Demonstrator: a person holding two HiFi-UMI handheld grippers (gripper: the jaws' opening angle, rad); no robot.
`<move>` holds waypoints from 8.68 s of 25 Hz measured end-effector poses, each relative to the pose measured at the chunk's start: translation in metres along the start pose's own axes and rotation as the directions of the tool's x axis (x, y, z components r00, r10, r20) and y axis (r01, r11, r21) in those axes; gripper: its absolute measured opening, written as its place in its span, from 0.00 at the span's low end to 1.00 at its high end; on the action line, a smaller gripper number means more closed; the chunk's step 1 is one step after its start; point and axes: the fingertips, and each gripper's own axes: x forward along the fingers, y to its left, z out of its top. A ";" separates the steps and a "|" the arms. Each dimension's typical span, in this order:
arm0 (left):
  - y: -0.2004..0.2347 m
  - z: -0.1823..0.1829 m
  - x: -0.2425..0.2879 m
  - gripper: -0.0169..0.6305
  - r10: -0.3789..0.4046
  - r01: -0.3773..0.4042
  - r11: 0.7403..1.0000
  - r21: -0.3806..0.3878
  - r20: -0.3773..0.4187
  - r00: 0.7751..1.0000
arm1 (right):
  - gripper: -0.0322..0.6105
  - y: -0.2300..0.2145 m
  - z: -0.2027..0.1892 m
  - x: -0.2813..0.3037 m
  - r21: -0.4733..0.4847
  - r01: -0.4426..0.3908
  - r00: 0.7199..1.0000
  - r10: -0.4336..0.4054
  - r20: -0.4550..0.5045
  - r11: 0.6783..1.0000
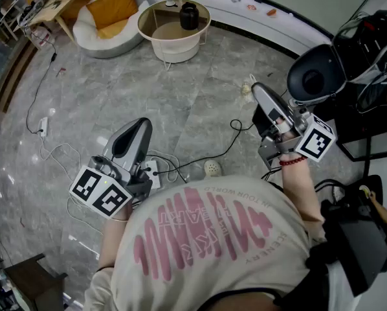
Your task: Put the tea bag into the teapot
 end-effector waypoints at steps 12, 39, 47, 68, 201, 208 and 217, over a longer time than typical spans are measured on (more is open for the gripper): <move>0.000 0.003 -0.026 0.05 0.028 -0.028 1.000 -0.007 0.013 1.000 | 0.06 0.016 -0.008 0.005 0.013 -0.009 1.000 0.009 -0.001 1.000; 0.072 0.006 -0.062 0.05 0.181 -0.180 0.983 -0.023 0.052 0.982 | 0.06 -0.020 -0.005 0.082 0.036 -0.088 0.996 0.089 -0.005 0.995; 0.119 0.040 0.020 0.05 0.193 -0.194 0.981 -0.003 0.075 0.978 | 0.06 -0.095 0.045 0.134 0.035 -0.104 0.994 0.105 -0.016 0.994; 0.204 0.037 0.177 0.05 0.240 -0.238 0.969 -0.067 0.022 0.970 | 0.06 -0.250 0.091 0.178 0.115 -0.078 0.992 0.088 -0.087 0.990; 0.623 0.086 0.686 0.05 0.253 -0.287 0.941 -0.177 -0.193 0.948 | 0.06 -0.756 0.172 0.507 0.312 0.288 0.914 -0.163 -0.370 0.905; 0.627 0.085 0.689 0.05 0.345 -0.375 0.909 -0.183 -0.175 0.922 | 0.06 -0.773 0.162 0.521 0.326 0.258 0.880 -0.081 -0.469 0.910; 0.638 0.069 0.676 0.05 0.393 -0.438 0.873 -0.216 -0.221 0.892 | 0.06 -0.794 0.128 0.531 0.332 0.281 0.833 -0.057 -0.550 0.901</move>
